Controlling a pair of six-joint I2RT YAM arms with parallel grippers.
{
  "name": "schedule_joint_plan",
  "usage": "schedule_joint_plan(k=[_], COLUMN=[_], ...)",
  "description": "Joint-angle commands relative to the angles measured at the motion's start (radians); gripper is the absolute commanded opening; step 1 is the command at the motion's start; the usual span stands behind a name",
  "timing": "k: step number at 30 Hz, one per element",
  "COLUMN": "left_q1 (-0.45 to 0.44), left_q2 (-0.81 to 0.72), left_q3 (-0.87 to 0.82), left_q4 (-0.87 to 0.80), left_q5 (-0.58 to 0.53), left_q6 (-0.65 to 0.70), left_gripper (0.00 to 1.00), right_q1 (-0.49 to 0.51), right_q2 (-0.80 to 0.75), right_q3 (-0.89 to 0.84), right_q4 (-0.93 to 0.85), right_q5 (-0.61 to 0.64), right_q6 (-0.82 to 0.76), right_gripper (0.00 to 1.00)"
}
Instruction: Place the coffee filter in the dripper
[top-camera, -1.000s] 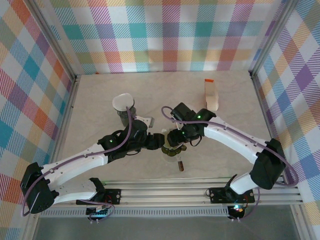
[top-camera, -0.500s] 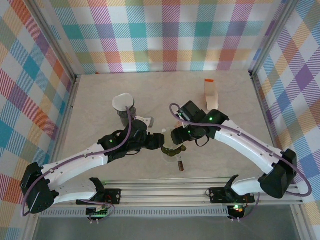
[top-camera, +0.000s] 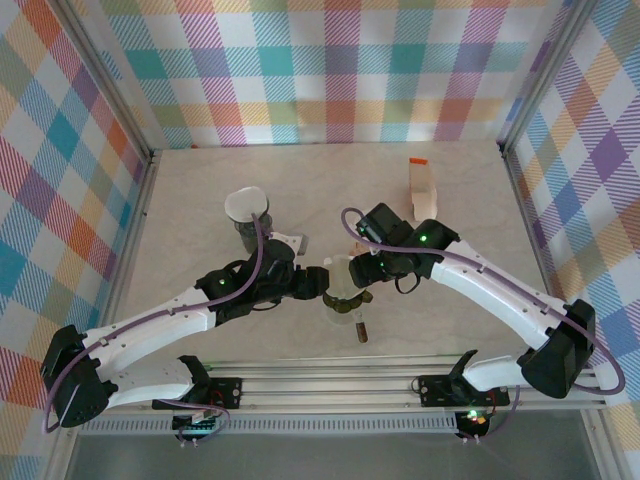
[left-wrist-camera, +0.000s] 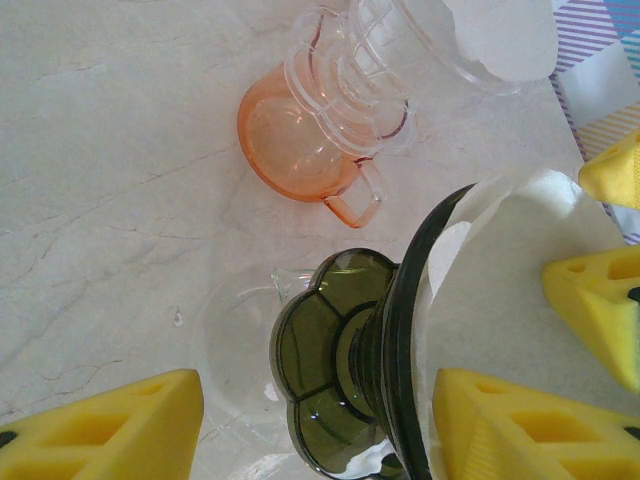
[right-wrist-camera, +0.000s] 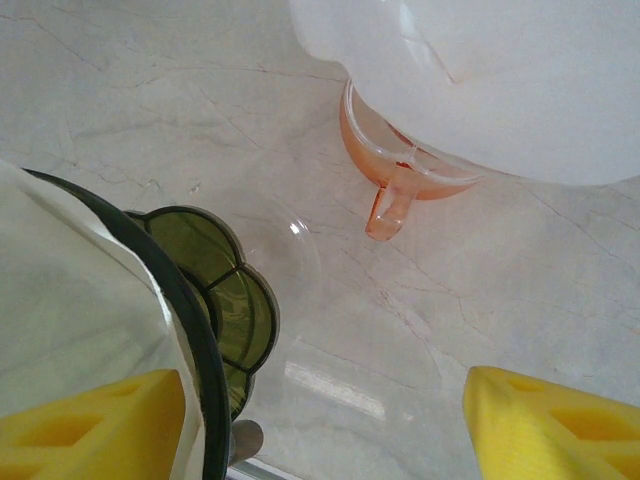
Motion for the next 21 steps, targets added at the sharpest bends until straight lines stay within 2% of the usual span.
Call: schedule_joint_plan(k=[1, 8, 14, 21], left_q1=[0.012, 0.012, 0.011, 0.012], left_q2=[-0.009, -0.029, -0.070, -0.068], left_q3=[-0.013, -0.013, 0.007, 0.015], left_q4=[-0.016, -0.012, -0.003, -0.010], left_q5=[-0.001, 0.007, 0.014, -0.006], left_q6=[-0.006, -0.015, -0.018, -0.016], left_gripper=[0.63, 0.67, 0.74, 0.70], right_q1=[-0.001, 0.002, 0.014, 0.027], right_q2=[-0.034, -0.054, -0.052, -0.042], right_q3=[0.015, -0.008, -0.038, -0.052], right_q4=[0.005, 0.051, 0.070, 0.080], right_q5=[-0.019, -0.120, -0.131, -0.131], right_q6=[-0.011, 0.002, 0.017, 0.022], right_gripper=[0.74, 0.73, 0.72, 0.69])
